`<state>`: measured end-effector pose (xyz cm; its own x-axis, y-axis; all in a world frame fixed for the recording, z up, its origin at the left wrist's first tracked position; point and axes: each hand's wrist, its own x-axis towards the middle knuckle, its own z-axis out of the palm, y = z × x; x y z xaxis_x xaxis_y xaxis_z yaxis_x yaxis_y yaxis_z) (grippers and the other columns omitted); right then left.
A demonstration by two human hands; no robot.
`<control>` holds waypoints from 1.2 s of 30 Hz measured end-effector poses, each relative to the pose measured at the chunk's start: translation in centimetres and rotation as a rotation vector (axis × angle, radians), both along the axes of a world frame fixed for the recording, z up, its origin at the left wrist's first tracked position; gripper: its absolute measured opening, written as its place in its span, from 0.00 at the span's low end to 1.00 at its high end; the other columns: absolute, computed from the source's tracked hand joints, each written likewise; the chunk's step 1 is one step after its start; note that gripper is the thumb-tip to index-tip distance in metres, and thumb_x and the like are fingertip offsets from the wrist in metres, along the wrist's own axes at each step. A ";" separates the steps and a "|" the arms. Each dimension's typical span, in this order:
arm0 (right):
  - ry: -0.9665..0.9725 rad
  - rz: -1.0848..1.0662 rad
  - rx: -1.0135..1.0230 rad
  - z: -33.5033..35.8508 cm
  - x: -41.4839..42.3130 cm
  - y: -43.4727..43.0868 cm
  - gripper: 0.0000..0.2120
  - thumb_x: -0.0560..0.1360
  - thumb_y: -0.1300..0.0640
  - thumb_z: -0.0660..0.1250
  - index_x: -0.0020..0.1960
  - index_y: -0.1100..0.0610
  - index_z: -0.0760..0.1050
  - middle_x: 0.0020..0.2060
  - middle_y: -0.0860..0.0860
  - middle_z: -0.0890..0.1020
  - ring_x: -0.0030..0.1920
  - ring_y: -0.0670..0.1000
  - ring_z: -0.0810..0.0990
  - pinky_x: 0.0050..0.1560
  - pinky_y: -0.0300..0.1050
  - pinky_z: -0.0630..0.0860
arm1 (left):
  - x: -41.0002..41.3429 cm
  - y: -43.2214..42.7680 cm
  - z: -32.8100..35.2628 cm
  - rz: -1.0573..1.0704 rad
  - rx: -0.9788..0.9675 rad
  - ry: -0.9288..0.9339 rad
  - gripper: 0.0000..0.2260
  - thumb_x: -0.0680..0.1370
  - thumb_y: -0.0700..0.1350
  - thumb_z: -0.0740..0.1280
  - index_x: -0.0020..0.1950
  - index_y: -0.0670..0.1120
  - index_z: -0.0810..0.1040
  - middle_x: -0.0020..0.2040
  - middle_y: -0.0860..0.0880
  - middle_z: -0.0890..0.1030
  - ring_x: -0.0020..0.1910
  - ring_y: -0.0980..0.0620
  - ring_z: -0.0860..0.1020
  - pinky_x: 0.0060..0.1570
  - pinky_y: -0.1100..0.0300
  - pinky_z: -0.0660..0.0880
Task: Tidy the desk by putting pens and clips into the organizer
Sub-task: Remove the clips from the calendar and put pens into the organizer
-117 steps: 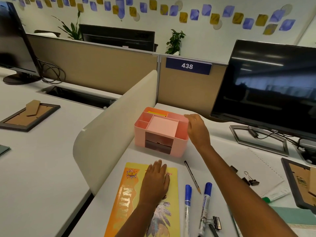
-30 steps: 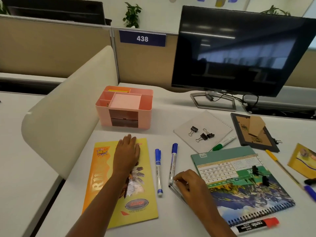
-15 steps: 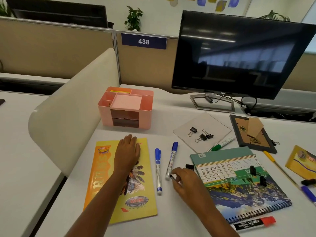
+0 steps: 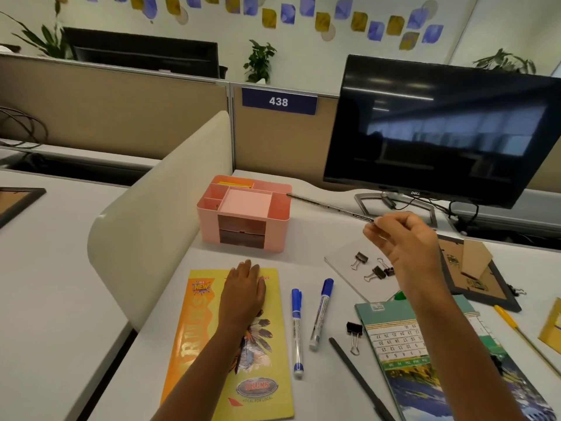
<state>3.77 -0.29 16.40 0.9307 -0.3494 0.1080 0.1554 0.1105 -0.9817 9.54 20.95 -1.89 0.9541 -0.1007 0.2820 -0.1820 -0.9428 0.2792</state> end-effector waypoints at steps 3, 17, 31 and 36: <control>0.125 0.048 0.431 -1.5 1.6 0.7 0.07 0.74 0.68 0.61 0.38 0.62 0.72 0.35 0.55 0.77 0.30 0.45 0.82 0.35 0.34 0.80 | -0.1 0.0 0.1 -0.004 0.005 0.003 0.19 0.72 0.47 0.54 0.46 0.39 0.82 0.46 0.40 0.84 0.43 0.43 0.83 0.42 0.51 0.80; 0.451 0.487 0.623 -5.5 6.8 8.9 0.09 0.76 0.70 0.57 0.48 0.63 0.74 0.40 0.57 0.82 0.41 0.51 0.83 0.41 0.41 0.81 | 0.4 0.0 -0.4 0.008 -0.029 -0.033 0.18 0.72 0.48 0.55 0.48 0.42 0.82 0.47 0.43 0.84 0.45 0.46 0.83 0.46 0.54 0.79; 0.189 0.383 -0.344 -2.9 15.6 18.7 0.06 0.75 0.62 0.63 0.49 0.62 0.76 0.42 0.57 0.78 0.38 0.51 0.75 0.54 0.51 0.77 | 0.3 0.0 -0.4 -0.021 -0.070 -0.006 0.19 0.71 0.49 0.54 0.47 0.44 0.83 0.48 0.45 0.85 0.47 0.49 0.83 0.45 0.56 0.80; 0.155 0.334 -0.588 -4.2 16.9 20.0 0.09 0.74 0.63 0.62 0.51 0.66 0.77 0.50 0.60 0.81 0.43 0.53 0.77 0.46 0.44 0.75 | 0.3 0.0 -0.6 -0.017 -0.077 -0.002 0.19 0.72 0.49 0.54 0.48 0.44 0.82 0.49 0.45 0.84 0.48 0.48 0.83 0.46 0.55 0.80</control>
